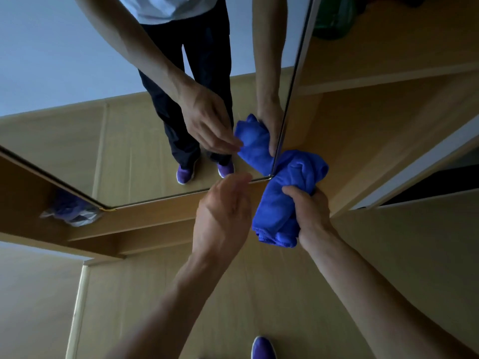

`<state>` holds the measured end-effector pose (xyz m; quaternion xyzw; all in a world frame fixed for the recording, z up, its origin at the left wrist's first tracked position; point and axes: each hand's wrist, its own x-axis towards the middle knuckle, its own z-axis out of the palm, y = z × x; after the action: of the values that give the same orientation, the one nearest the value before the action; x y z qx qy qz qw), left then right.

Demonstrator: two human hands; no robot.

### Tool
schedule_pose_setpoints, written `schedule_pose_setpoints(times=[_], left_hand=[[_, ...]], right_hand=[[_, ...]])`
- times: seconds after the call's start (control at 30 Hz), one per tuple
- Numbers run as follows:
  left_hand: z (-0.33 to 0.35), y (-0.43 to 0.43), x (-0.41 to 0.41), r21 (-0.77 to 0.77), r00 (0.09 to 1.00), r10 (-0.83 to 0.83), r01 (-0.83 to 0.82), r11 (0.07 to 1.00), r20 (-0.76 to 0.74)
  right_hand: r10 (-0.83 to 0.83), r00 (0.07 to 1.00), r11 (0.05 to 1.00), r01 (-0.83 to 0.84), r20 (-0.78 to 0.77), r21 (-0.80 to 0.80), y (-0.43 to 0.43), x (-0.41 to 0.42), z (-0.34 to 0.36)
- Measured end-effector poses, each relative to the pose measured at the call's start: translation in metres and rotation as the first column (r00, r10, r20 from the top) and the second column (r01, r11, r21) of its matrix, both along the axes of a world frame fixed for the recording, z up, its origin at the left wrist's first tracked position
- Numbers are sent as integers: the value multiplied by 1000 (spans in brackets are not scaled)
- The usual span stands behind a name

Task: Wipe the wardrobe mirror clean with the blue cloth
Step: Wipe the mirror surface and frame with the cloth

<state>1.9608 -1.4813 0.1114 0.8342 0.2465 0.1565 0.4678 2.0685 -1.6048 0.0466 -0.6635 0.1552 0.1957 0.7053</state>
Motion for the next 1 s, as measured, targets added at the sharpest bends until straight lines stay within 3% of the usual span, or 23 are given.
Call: schedule_pose_setpoints(times=[0.17, 0.4, 0.6, 0.73, 1.0], left_hand=[[44, -7, 28, 365, 970, -236, 197, 910, 65], [122, -13, 48, 745, 910, -413, 300, 596, -37], [196, -13, 71, 897, 933, -252, 327, 296, -257], [217, -27, 71, 922, 923, -84, 381, 74, -375], [214, -27, 61, 878, 892, -82, 452, 157, -445]], right_hand=[[50, 998, 999, -49, 50, -15, -5, 8, 21], [153, 984, 988, -151, 90, -27, -11, 20, 60], [205, 966, 978, -207, 158, -5, -18, 22, 86], [203, 974, 979, -202, 102, -23, -20, 18, 79], [260, 964, 947, -266, -60, -177, -23, 7, 52]])
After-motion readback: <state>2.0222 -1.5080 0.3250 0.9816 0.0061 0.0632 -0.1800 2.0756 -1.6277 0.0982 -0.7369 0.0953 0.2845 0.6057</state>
